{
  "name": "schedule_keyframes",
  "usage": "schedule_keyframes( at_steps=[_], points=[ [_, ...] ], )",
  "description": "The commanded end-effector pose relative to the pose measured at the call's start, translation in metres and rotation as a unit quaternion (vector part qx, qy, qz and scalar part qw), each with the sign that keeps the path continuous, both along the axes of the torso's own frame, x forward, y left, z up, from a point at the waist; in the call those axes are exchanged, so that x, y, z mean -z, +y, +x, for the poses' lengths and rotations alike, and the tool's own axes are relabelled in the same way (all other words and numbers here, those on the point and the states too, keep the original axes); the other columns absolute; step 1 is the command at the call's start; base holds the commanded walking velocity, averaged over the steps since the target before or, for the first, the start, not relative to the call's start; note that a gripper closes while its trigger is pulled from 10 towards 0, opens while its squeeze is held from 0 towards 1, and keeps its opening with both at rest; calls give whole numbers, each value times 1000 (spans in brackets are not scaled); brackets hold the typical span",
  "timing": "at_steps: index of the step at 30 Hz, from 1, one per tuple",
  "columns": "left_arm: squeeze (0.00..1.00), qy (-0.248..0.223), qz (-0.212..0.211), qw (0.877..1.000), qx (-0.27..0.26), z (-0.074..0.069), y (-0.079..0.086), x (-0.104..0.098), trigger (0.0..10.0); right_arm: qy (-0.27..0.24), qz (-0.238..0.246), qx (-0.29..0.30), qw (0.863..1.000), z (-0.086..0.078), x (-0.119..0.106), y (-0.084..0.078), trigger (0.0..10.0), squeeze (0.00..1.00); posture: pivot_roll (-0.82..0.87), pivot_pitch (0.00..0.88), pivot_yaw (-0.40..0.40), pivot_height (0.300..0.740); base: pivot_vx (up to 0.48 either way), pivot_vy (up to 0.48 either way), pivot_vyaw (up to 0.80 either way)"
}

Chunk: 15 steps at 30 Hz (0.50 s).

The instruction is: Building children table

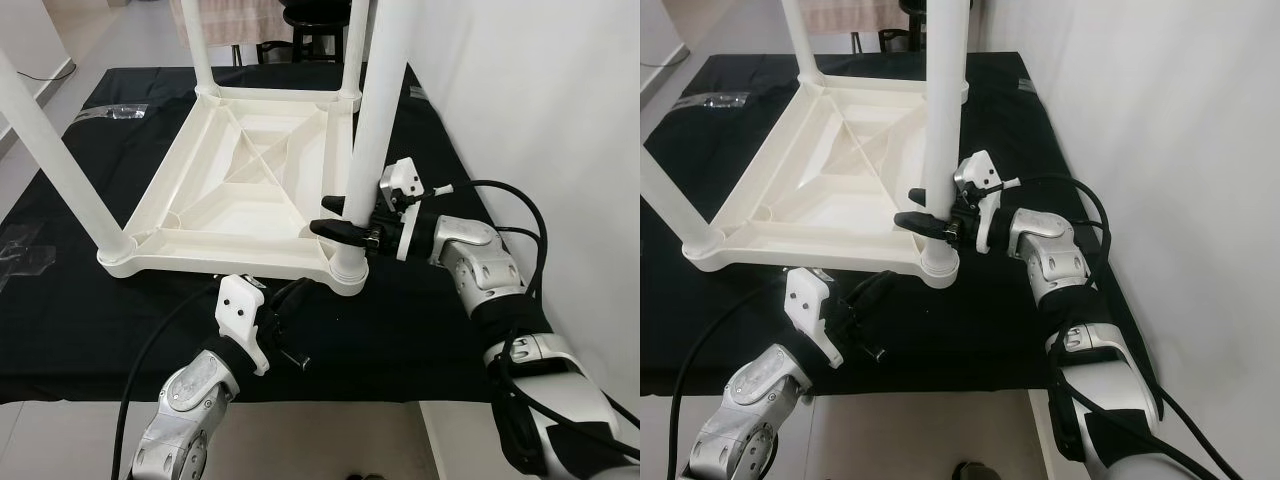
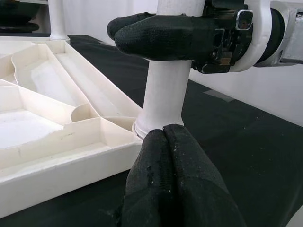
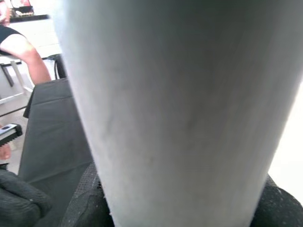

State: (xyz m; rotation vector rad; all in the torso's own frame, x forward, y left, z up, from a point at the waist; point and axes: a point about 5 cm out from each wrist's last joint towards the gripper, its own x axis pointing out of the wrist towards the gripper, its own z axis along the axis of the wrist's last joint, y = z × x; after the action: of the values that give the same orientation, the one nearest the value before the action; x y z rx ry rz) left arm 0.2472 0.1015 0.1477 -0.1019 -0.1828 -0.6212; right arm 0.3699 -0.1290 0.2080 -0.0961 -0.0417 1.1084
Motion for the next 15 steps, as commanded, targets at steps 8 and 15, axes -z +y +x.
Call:
schedule_keyframes(
  at_steps=[8, 15],
  points=[
    [0, 12, 8, 1000, -3, -1, 2, 6, 10000, 99, 42, 404, 908, -25, 79, 9, 0, 0, 32, 131, -42, 740, 0, 0, 0],
    [0, 13, 11, 1000, 0, 0, 3, 7, 10000, 79, 40, 363, 928, -23, 74, 28, 10000, 0, 18, 124, -40, 740, 0, 0, 0]
  ],
)
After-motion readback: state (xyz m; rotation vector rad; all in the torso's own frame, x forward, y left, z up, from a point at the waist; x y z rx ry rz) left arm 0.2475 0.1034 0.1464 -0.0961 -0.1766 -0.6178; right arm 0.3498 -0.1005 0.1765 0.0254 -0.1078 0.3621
